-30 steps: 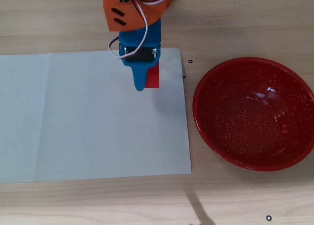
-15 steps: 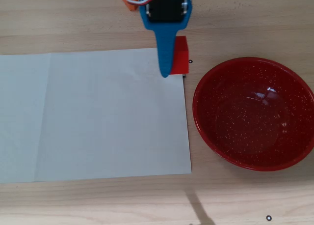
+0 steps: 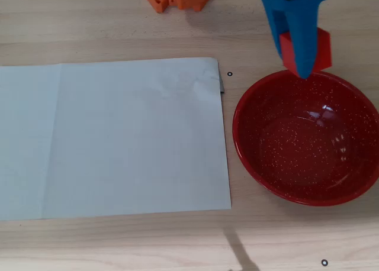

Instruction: Grasp the red cube and put it in the red bowl

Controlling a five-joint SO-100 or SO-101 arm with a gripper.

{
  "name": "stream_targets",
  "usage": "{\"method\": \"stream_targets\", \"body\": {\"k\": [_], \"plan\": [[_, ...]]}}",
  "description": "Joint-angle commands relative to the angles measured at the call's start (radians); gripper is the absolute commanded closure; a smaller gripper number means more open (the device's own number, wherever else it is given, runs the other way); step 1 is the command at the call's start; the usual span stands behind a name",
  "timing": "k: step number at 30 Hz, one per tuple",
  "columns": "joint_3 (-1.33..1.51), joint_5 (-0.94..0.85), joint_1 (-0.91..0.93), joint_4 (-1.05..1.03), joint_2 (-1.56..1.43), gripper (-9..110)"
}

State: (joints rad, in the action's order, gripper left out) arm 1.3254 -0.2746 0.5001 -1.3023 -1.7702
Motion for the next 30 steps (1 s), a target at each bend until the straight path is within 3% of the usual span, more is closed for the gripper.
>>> {"method": "stream_targets", "body": {"k": [1, 12, 20, 30], "plan": [[-0.041, -0.025, 0.037, 0.100, -0.072, 101], [0.324, 0.100, 0.061, 0.546, -0.018, 99], [0.414, 0.072, 0.040, 0.591, -0.011, 89], [0.367, 0.043, 0.006, 0.494, -0.017, 73]]}}
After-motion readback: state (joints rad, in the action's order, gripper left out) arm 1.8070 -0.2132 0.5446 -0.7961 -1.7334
